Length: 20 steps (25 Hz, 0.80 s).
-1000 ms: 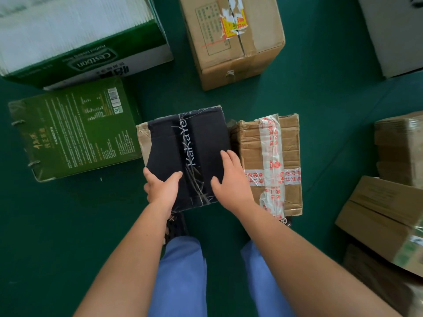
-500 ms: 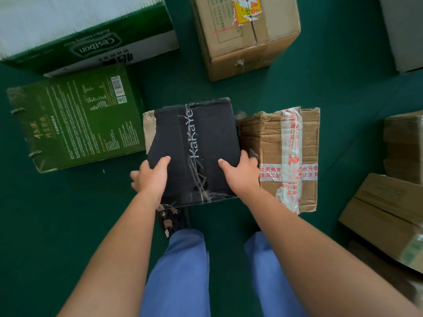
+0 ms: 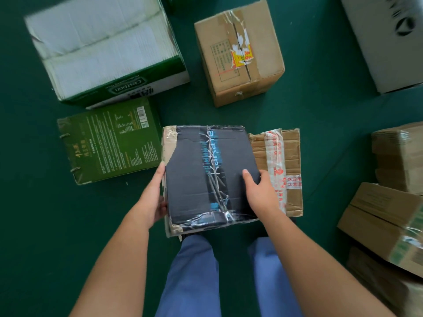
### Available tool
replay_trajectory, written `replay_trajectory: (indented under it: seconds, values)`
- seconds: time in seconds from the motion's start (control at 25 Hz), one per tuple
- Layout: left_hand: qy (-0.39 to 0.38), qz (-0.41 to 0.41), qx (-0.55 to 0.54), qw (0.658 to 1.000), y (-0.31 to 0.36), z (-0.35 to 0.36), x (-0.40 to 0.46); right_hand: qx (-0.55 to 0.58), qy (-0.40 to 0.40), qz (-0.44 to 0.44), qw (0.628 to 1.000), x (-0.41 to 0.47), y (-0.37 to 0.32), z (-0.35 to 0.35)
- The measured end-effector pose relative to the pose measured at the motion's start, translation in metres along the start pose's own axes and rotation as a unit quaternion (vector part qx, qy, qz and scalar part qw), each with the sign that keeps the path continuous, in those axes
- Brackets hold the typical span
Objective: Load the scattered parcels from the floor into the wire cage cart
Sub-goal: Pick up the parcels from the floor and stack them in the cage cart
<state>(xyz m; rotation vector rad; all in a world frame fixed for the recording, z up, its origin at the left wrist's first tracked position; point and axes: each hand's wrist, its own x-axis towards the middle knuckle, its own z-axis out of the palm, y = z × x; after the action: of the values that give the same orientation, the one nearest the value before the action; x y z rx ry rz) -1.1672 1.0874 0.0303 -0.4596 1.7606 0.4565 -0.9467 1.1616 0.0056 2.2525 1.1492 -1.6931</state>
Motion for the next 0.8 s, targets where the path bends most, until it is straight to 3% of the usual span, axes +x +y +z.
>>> replay_trajectory:
  seconds: [0.12, 0.28, 0.44, 0.64, 0.8]
  values:
    - [-0.027, 0.032, 0.096, 0.995, 0.007, 0.012, -0.014, 0.001, 0.009, -0.009, 1.000, -0.001, 0.002, 0.000]
    - [-0.012, 0.029, -0.032, 0.999, 0.007, 0.020, -0.007, 0.032, 0.050, 0.005, 0.998, 0.005, 0.011, 0.006]
    - [0.060, 0.005, -0.029, 0.998, -0.012, 0.008, 0.023, 0.028, 0.062, 0.021, 0.997, 0.006, 0.017, 0.004]
    - [-0.064, -0.007, -0.066, 0.996, -0.006, 0.007, 0.002, 0.102, 0.086, 0.048, 0.990, 0.002, 0.026, 0.009]
    - [-0.105, 0.064, 0.065, 0.990, 0.010, 0.010, 0.005, 0.166, 0.107, 0.078, 0.977, 0.000, 0.029, 0.018]
